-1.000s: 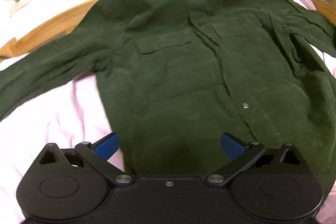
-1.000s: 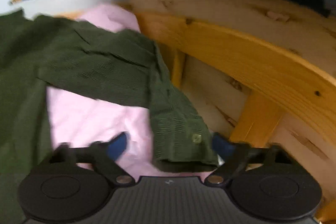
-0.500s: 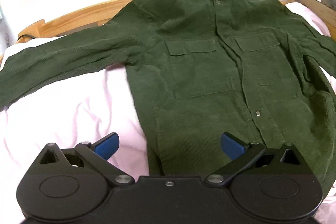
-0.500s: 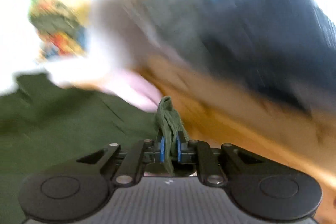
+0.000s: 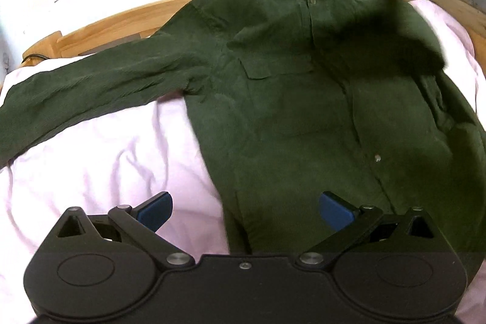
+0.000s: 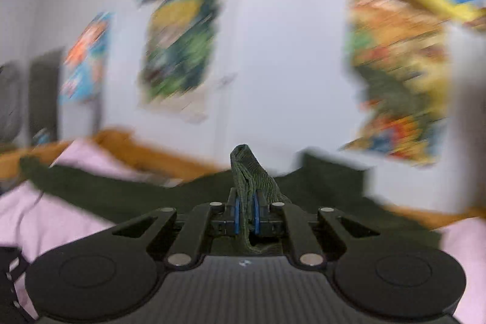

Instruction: Fold large clothes

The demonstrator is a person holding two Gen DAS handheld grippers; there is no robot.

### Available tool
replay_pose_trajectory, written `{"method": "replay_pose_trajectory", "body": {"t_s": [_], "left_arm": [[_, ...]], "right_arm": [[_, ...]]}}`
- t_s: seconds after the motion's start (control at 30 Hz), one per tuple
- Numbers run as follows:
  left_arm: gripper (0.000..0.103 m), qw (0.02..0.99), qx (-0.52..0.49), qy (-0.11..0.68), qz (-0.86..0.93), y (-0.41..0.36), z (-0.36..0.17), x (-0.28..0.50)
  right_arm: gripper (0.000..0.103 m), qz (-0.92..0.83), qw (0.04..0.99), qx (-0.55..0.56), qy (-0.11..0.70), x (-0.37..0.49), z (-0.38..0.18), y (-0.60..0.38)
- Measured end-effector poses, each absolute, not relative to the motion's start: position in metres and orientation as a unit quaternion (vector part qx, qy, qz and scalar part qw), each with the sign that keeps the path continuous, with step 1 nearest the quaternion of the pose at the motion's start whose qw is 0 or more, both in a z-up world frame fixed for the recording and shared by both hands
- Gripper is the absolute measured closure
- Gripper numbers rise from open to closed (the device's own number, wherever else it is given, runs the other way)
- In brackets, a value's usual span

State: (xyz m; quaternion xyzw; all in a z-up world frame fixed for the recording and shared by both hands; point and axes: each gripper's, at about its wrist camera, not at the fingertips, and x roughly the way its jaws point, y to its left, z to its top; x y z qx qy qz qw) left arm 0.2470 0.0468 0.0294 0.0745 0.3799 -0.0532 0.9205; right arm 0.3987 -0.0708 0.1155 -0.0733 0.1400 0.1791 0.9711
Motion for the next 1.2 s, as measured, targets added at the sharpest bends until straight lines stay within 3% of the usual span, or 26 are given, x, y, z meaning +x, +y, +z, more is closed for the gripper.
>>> {"method": "replay_pose_trajectory", "body": {"t_s": [0.03,0.1,0.17,0.23,0.3,0.37,0.43,0.53,0.63,0.73,0.8,0.83,0.87,1.03,1.13,1.2], "left_arm": [[0.0,0.919,0.078,0.383,-0.055,0.051,0.027,0.247],[0.0,0.915,0.085,0.391,-0.055,0.06,0.022,0.25],[0.0,0.912,0.089,0.397,-0.054,0.07,0.016,0.255],[0.0,0.913,0.092,0.393,-0.059,0.078,0.011,0.264],[0.0,0.918,0.092,0.381,-0.064,0.083,0.007,0.275],[0.0,0.925,0.084,0.365,-0.071,0.085,0.003,0.29],[0.0,0.932,0.069,0.347,-0.079,0.084,-0.001,0.31],[0.0,0.942,0.04,0.322,-0.088,0.073,-0.008,0.346],[0.0,0.945,0.041,0.314,-0.083,0.055,-0.022,0.383],[0.0,0.945,0.063,0.313,-0.065,0.035,-0.037,0.412],[0.0,0.946,0.066,0.313,-0.055,0.028,-0.044,0.422],[0.0,0.946,0.064,0.313,-0.051,0.026,-0.048,0.428],[0.0,0.946,0.061,0.314,-0.047,0.025,-0.051,0.432],[0.0,0.948,0.03,0.315,-0.035,0.028,-0.056,0.448],[0.0,0.947,0.038,0.319,-0.029,0.025,-0.058,0.457],[0.0,0.947,0.037,0.317,-0.022,0.023,-0.057,0.46]], "right_arm": [[0.091,0.192,0.965,-0.081,0.157,0.408,0.103,-0.059],[0.077,0.223,0.954,-0.067,0.189,0.421,0.074,-0.051],[0.03,0.246,0.947,-0.042,0.202,0.43,0.053,-0.06],[0.017,0.26,0.946,-0.019,0.195,0.433,0.04,-0.083],[0.013,0.24,0.953,0.002,0.185,0.436,0.035,-0.115],[0.001,0.184,0.97,0.018,0.157,0.433,0.03,-0.155],[0.0,0.084,0.987,0.018,0.136,0.44,0.024,-0.192],[0.0,-0.034,0.985,0.025,0.165,0.466,0.018,-0.241],[0.004,-0.073,0.978,0.065,0.184,0.497,0.014,-0.29],[0.014,-0.081,0.97,0.095,0.209,0.534,0.017,-0.32],[0.042,-0.094,0.964,0.104,0.227,0.559,0.026,-0.332],[0.08,-0.106,0.952,0.108,0.267,0.564,0.027,-0.337],[0.099,-0.103,0.949,0.114,0.275,0.572,0.031,-0.342],[0.103,-0.144,0.96,0.066,0.23,0.585,0.07,-0.348],[0.103,-0.104,0.961,0.065,0.249,0.584,0.072,-0.348],[0.094,-0.086,0.958,0.07,0.264,0.566,0.064,-0.34]]}}
